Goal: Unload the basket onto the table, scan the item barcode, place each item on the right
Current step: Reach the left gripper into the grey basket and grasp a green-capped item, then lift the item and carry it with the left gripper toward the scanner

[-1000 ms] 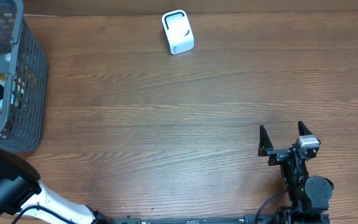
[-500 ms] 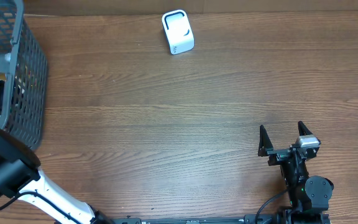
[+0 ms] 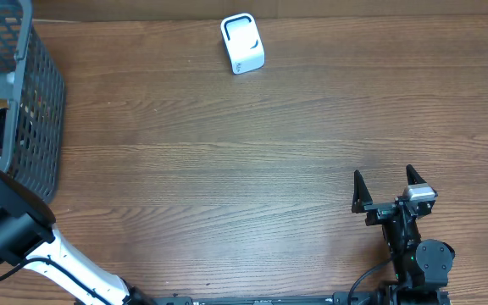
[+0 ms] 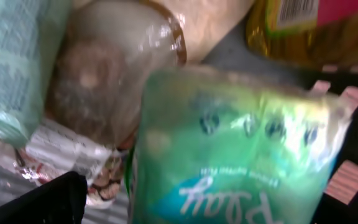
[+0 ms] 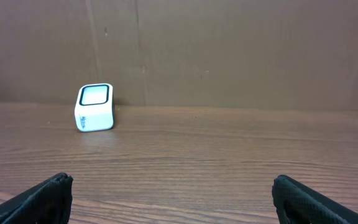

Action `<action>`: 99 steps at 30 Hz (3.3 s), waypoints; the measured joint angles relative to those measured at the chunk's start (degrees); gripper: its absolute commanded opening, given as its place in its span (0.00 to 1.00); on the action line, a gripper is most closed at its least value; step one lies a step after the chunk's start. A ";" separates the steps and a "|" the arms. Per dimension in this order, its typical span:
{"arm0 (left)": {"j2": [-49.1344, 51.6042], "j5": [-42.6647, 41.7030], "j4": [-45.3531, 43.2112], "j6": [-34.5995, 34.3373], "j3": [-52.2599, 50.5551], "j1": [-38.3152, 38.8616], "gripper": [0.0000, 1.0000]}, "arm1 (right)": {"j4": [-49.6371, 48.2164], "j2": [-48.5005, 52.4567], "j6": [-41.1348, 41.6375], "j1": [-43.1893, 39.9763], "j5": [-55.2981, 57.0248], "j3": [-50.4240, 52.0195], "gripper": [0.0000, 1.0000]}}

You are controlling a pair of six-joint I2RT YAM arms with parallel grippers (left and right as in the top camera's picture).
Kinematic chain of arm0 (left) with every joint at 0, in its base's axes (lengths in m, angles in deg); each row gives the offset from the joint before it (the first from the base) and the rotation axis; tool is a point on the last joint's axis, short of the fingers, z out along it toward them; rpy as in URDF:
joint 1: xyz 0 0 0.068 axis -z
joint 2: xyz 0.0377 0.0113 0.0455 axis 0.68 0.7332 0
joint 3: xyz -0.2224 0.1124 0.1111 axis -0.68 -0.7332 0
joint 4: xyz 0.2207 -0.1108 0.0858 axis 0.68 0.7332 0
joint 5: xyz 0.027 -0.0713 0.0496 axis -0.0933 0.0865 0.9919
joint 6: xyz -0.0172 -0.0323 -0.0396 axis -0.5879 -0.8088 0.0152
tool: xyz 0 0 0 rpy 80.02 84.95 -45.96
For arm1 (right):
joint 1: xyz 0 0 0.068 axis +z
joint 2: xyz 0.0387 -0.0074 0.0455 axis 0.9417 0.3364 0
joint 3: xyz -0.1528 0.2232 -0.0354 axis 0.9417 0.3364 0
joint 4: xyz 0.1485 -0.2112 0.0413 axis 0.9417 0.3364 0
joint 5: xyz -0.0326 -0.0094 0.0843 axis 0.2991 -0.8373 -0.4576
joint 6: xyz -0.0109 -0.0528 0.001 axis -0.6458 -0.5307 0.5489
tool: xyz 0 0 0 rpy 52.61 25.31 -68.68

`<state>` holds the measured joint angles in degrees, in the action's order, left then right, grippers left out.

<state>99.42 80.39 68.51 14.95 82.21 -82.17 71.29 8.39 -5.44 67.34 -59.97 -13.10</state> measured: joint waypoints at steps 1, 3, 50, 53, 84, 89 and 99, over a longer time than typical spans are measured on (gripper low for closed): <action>0.00 -0.02 -0.28 0.00 -0.02 0.00 0.99 | -0.02 0.00 0.00 0.00 0.00 0.00 1.00; 0.00 0.00 -1.03 0.00 -0.39 -0.02 1.00 | 0.00 0.00 0.00 0.00 0.02 0.00 1.00; -23.41 -1.07 5.88 -14.27 23.45 7.58 0.40 | 0.02 0.00 0.02 0.00 0.00 0.00 1.00; -26.10 -3.19 8.70 -15.43 23.45 12.68 0.38 | 0.00 0.00 0.00 0.00 0.02 0.00 1.00; 0.09 1.51 19.93 -57.99 20.98 75.45 0.23 | 0.00 0.00 -0.02 0.00 0.02 0.00 1.00; 6.78 2.95 16.06 -61.90 20.94 81.05 0.23 | 0.00 0.00 0.02 0.00 0.02 0.00 1.00; 11.80 8.66 11.41 -68.94 20.87 86.82 0.27 | 0.02 0.00 -0.02 0.00 0.02 0.00 1.00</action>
<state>111.22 89.05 79.92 -53.99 103.08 4.64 71.31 8.39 -5.46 67.34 -59.95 -13.10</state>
